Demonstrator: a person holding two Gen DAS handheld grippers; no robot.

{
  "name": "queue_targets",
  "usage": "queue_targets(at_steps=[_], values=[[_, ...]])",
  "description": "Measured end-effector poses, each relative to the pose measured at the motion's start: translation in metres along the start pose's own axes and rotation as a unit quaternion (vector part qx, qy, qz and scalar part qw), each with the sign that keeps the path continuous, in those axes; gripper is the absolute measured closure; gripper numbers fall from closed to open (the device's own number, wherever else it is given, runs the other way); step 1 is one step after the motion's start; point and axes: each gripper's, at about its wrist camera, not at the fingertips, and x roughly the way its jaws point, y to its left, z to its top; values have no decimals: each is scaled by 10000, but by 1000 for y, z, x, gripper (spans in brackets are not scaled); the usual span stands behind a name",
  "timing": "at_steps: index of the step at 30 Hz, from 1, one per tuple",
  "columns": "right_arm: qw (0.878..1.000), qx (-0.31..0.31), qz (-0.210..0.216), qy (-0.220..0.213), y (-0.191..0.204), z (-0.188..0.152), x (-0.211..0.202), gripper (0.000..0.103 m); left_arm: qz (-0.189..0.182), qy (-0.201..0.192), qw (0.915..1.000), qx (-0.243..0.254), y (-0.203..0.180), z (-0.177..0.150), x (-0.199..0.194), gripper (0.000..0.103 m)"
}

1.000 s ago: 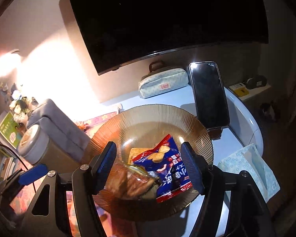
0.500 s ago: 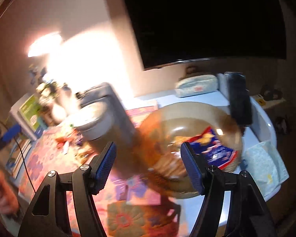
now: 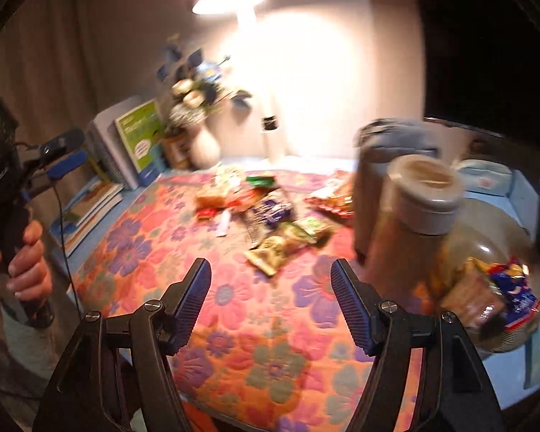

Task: Organize snacks
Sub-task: 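Move both tools back over the snacks and grasp the stacked cake packs with the left tool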

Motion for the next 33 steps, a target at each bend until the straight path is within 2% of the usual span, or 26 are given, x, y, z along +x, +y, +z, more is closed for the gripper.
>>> queue_targets(at_steps=[4,9,11,17,20,24,28,33], values=[[9993,-106,229,290,29,1,36,34,182,172,9997,-66,29,-5,17,9],[9976,-31,449,525,42,8,75,34,290,527,9980,-176,61,-13,57,1],[9969,-13,512,599,44,11,90,34,344,697,9967,-238,75,-17,76,1],[9935,397,353,1010,32,9,143,34,523,1247,9897,-460,107,-25,144,1],[9911,693,-23,1136,22,1,168,34,569,1460,9868,-414,112,-26,180,1],[9889,960,-628,947,9,-12,181,34,802,1663,9827,-131,107,-29,222,1],[9842,1380,-688,871,-4,-24,190,28,1233,1761,9763,257,100,-37,259,1],[9780,1777,-611,909,-17,-29,200,27,1349,1899,9713,476,98,-51,288,1]])
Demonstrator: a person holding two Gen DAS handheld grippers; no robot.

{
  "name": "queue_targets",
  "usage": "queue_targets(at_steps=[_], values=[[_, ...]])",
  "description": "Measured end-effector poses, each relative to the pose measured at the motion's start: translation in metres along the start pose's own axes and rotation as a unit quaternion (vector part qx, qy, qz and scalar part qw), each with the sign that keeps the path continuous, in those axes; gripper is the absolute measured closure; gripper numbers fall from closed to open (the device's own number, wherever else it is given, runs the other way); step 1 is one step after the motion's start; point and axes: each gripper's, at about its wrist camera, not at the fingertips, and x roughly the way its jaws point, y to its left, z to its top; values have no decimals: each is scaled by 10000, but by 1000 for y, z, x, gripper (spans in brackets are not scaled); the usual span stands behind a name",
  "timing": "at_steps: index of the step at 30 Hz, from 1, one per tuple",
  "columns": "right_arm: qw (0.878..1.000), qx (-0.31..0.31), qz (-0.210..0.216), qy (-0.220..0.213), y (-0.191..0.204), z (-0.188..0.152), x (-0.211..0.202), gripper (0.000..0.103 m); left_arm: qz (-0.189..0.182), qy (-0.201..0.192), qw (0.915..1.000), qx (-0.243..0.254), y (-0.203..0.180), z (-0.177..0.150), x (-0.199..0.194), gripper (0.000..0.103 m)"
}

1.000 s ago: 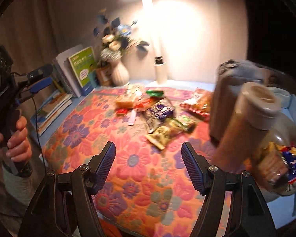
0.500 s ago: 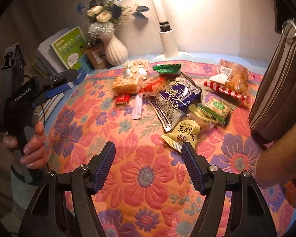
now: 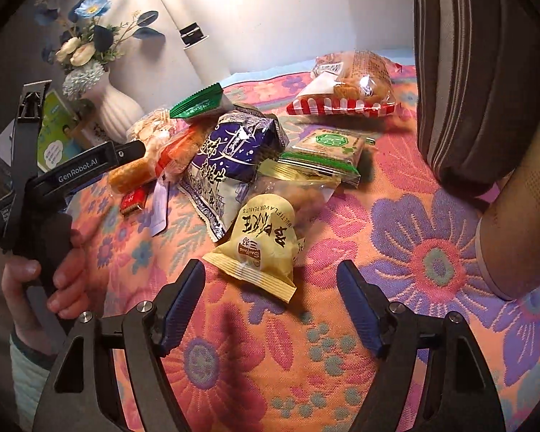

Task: Organize snacks
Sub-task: 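Move both tools back over the snacks and grasp the stacked cake packs with the left tool, then lift the cake pack with the left tool while the right tool grasps the yellow peanut pouch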

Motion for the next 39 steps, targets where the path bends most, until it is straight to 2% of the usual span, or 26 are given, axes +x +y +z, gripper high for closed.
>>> queue_targets(at_steps=[3,11,13,15,17,20,23,26,32,39], values=[[10000,-13,-66,56,4,3,8,26,-43,31,9999,-96,3,-2,9,1],[9993,13,-337,-155,11,11,21,25,-357,108,9976,-578,24,-8,18,1],[9986,-82,-487,-199,16,12,25,25,-395,101,9975,-577,23,-7,19,4],[9979,-175,-591,-203,19,12,27,26,-443,128,9972,-581,23,-7,20,18],[9974,-191,-645,-240,19,12,27,37,-441,129,9974,-552,21,-6,21,20],[9979,-144,-569,-277,16,12,26,51,-364,68,9982,-478,17,-7,18,22],[9978,-240,-555,-279,18,10,23,57,-302,7,9984,-471,16,-8,14,22],[9982,-270,-483,-233,16,7,19,59,-278,-39,9987,-414,14,-11,5,22],[9996,-278,21,-87,-1,-11,-1,61,-261,-298,9989,-247,5,-21,-32,23],[9972,-719,184,75,-3,-39,-24,61,-585,-435,9970,-277,-7,-62,-87,23]])
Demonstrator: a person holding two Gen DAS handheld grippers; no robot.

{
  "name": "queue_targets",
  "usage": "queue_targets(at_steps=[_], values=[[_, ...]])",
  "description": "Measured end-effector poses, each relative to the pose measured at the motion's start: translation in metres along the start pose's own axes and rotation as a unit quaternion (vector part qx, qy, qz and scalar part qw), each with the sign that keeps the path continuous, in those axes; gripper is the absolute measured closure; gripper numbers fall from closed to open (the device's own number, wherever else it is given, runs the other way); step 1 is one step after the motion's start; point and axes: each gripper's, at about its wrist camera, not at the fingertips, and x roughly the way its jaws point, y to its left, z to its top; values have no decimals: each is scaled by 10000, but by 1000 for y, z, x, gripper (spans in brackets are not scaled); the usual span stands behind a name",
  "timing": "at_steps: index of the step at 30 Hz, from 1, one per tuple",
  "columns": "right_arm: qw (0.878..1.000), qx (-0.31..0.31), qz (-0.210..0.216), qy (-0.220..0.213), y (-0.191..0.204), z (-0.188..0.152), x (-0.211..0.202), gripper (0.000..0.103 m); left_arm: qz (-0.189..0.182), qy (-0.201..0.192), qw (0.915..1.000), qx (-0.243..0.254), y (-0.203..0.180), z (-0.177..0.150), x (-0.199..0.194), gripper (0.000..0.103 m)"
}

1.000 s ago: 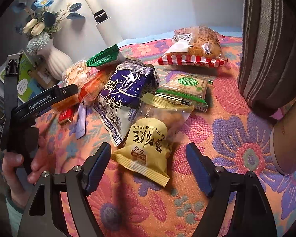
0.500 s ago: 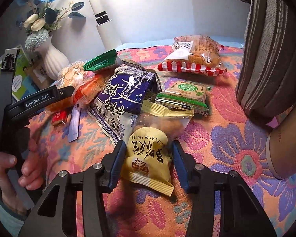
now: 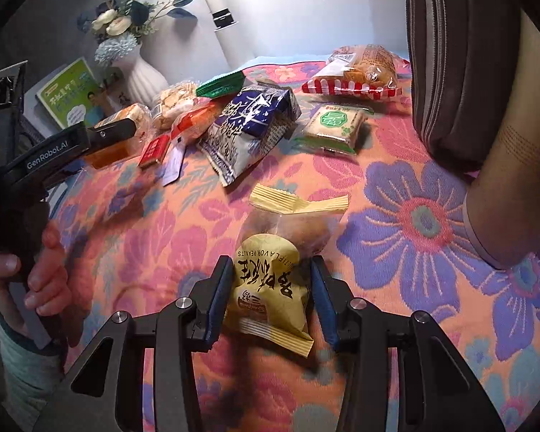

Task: Organize snacks
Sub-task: 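Lift the cake pack with the left tool while the right tool grasps the yellow peanut pouch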

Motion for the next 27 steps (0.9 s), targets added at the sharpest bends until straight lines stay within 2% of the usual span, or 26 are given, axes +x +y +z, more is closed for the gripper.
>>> queue_targets(at_steps=[5,12,17,19,21,23,27], values=[[9996,-260,-112,-22,0,-17,-14,61,-200,-18,9997,-130,-13,-36,-22,23],[9995,-241,-164,-87,-7,-25,-22,59,-514,120,9981,-320,-25,-68,-15,23],[9999,-88,-57,-124,-11,-29,-21,56,-620,152,9970,-439,-19,-66,-10,23],[9999,12,-11,-103,-12,-28,-21,50,-606,166,9967,-512,-15,-66,-9,23],[9999,87,64,-87,-11,-27,-21,40,-605,128,9967,-517,-15,-67,-10,23],[9999,118,87,-87,-9,-27,-21,36,-580,100,9970,-507,-16,-67,-12,23],[9994,-130,-269,-166,2,-31,-17,39,-560,41,9971,-523,-15,-68,-13,23]])
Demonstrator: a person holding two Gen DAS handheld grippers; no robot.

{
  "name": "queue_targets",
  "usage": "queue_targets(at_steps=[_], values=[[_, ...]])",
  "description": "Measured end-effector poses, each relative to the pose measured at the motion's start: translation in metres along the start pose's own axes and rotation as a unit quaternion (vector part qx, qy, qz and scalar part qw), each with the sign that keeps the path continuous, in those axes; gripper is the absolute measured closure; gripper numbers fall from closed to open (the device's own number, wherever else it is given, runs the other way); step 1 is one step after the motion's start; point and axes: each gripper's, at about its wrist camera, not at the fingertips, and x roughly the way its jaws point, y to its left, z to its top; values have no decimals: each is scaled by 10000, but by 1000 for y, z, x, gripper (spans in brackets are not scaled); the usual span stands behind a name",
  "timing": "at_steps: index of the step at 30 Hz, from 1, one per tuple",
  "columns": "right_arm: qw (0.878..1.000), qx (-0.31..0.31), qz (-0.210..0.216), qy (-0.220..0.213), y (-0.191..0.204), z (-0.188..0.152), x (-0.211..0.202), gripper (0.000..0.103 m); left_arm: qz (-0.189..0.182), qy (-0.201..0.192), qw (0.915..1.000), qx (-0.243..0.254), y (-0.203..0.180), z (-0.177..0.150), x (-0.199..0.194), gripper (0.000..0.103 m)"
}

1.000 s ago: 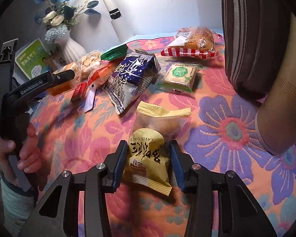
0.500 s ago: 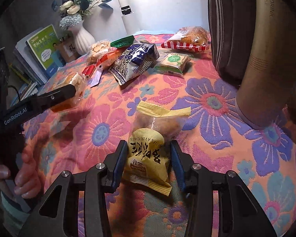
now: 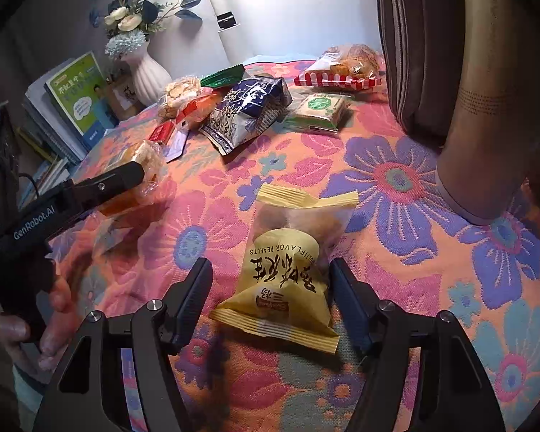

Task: Organize snacks
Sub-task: 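Lift the cake pack with the left tool while the right tool grasps the yellow peanut pouch, then carry both snacks over the glass bowl and open both tools to drop them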

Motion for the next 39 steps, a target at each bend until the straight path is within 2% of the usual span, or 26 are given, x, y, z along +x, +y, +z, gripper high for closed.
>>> queue_targets(at_steps=[2,4,6,9,13,21,28,32,36,39], values=[[9993,-202,-309,-39,6,-2,1,54,11,20,10000,4,0,0,0,23],[9988,-287,-380,-75,5,-3,0,56,42,44,10000,34,-1,-1,1,23],[9994,-202,-277,-74,-1,-3,-3,58,141,40,9998,148,-6,-1,1,23],[9998,-119,-156,-60,-9,-2,-9,59,108,4,9993,370,-20,0,-1,23],[9999,75,-85,-117,-25,0,-23,59,-223,-48,9980,581,-53,1,-8,23],[9987,386,-135,-300,-66,-4,-66,59,-744,6,9894,1250,-133,-10,-13,23],[9963,628,-342,-467,-105,-17,-106,59,-1238,101,9793,1601,-190,-24,-21,23],[9941,822,-386,-592,-127,-24,-128,59,-1481,126,9708,1885,-225,-33,-28,23],[9910,952,-459,-828,-145,-23,-151,59,-1723,117,9623,2100,-261,-37,-33,23],[9869,959,-665,-1115,-161,-17,-170,59,-1806,97,9595,2159,-290,-35,-31,23]])
